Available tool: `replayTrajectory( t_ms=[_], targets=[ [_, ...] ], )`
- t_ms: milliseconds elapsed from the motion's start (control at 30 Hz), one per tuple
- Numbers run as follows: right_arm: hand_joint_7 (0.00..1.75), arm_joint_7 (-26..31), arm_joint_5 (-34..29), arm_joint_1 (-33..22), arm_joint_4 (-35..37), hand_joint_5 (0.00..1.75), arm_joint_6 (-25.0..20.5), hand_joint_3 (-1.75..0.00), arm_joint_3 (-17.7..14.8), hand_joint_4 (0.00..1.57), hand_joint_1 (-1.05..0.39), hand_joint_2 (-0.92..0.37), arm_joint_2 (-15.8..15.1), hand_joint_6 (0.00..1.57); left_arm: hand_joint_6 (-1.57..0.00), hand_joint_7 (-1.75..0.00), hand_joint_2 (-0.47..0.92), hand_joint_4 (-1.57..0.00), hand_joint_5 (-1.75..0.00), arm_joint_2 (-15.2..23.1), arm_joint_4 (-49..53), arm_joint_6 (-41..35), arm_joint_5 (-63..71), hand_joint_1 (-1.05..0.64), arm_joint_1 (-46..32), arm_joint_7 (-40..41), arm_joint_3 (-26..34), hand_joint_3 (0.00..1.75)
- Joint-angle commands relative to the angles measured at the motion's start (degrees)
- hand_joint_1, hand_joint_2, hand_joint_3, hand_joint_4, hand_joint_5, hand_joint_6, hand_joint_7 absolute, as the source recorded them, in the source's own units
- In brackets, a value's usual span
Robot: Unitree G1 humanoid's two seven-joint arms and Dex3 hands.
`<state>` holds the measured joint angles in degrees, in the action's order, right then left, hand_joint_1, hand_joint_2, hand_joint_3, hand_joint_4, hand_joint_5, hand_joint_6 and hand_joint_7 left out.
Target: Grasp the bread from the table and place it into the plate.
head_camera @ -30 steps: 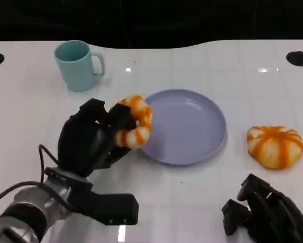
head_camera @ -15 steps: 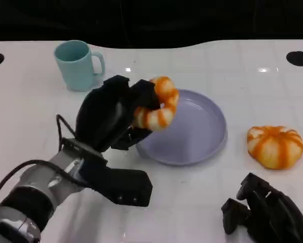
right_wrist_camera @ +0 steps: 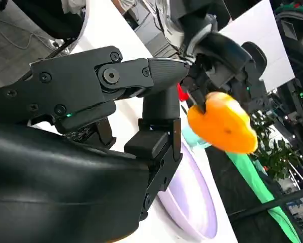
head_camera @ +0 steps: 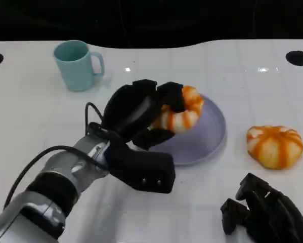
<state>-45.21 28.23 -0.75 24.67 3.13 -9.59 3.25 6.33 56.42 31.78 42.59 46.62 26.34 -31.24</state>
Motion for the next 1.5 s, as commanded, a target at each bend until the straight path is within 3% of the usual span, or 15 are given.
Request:
replayTrajectory(
  t_ms=[33, 100, 167, 333, 533, 900, 1067, 1200, 1433, 1500],
  targets=[
    [1.41, -0.04, 0.17, -0.35, -0.22, 1.68, 0.46, -0.24, -0.08, 0.78, -0.56, -0.92, -0.4, 0.69, -0.68, -0.51, 0.85, -0.66, -1.19, 0.86, 0.04, -2.13, -0.84, -0.36, 2.0, -8.13, -0.22, 0.4],
    [1.41, -0.04, 0.14, -0.32, -0.14, 1.68, 0.56, -0.24, -0.08, 0.78, -0.56, -0.92, -0.4, 0.69, -0.54, -0.24, 0.91, -0.46, -0.86, 1.42, -0.68, -3.1, -0.21, -0.49, 2.14, -11.1, -0.79, 0.31],
    [1.41, -0.01, 0.25, -0.28, -0.18, 1.68, 0.39, -0.24, -0.09, 0.78, -0.56, -0.92, -0.4, 0.69, -0.41, -0.11, 0.92, -0.29, -0.67, 1.74, -1.73, -4.2, -0.2, -0.64, 1.92, -13.92, -0.88, 0.32],
    [1.41, -0.16, 0.34, -0.17, -0.09, 1.69, 0.59, -0.23, -0.14, 0.78, -0.56, -0.92, -0.42, 0.69, -0.24, -0.01, 0.92, -0.04, -0.53, 2.54, -4.49, -6.29, -0.06, -0.87, 1.14, -18.49, -1.0, 0.46],
    [1.42, -0.06, 0.31, -0.12, 0.07, 1.69, 0.51, -0.23, -0.17, 0.78, -0.56, -0.92, -0.49, 0.69, -0.2, 0.0, 0.92, 0.0, -0.46, 3.98, -6.8, -7.55, 0.86, -0.98, 0.24, -20.32, -1.77, 0.58],
    [1.42, -1.18, 0.99, 0.35, 1.13, 1.69, -0.02, -0.23, -0.68, 0.76, -0.54, -0.92, -0.68, 0.67, -0.33, -0.06, 0.92, -0.11, -0.51, 7.37, -17.17, -9.14, -3.67, -0.9, -5.75, -28.33, 1.34, 0.54],
    [1.4, -1.19, 0.49, 0.22, 1.1, 1.67, 0.72, -0.23, -0.64, 0.76, -0.55, -0.92, -0.53, 0.68, -0.45, -0.1, 0.92, -0.2, -0.56, 7.35, -17.25, -9.52, -2.3, -0.88, -5.69, -26.49, 1.24, 0.51],
    [1.4, -1.21, 0.27, 0.15, 1.1, 1.68, 1.23, -0.24, -0.5, 0.78, -0.56, -0.92, -0.38, 0.69, -0.63, -0.11, 0.92, -0.04, -0.79, 6.54, -16.04, -10.88, -1.19, -0.86, -4.8, -25.43, 0.96, 0.48],
    [1.4, -0.89, 0.72, -0.1, 0.28, 1.69, 0.19, -0.24, -0.4, 0.77, -0.56, -0.92, -0.33, 0.68, -0.9, -0.24, 0.92, -0.01, -0.78, 5.11, -13.94, -13.96, 1.16, -0.86, -2.94, -25.96, -0.47, 0.48],
    [1.41, -0.47, 0.57, -0.3, -0.1, 1.68, 0.05, -0.23, -0.37, 0.77, -0.56, -0.92, -0.3, 0.68, -0.91, -0.26, 0.92, -0.02, -0.77, 4.82, -13.5, -14.36, 1.18, -0.86, -2.68, -26.14, -0.68, 0.49]
  ],
)
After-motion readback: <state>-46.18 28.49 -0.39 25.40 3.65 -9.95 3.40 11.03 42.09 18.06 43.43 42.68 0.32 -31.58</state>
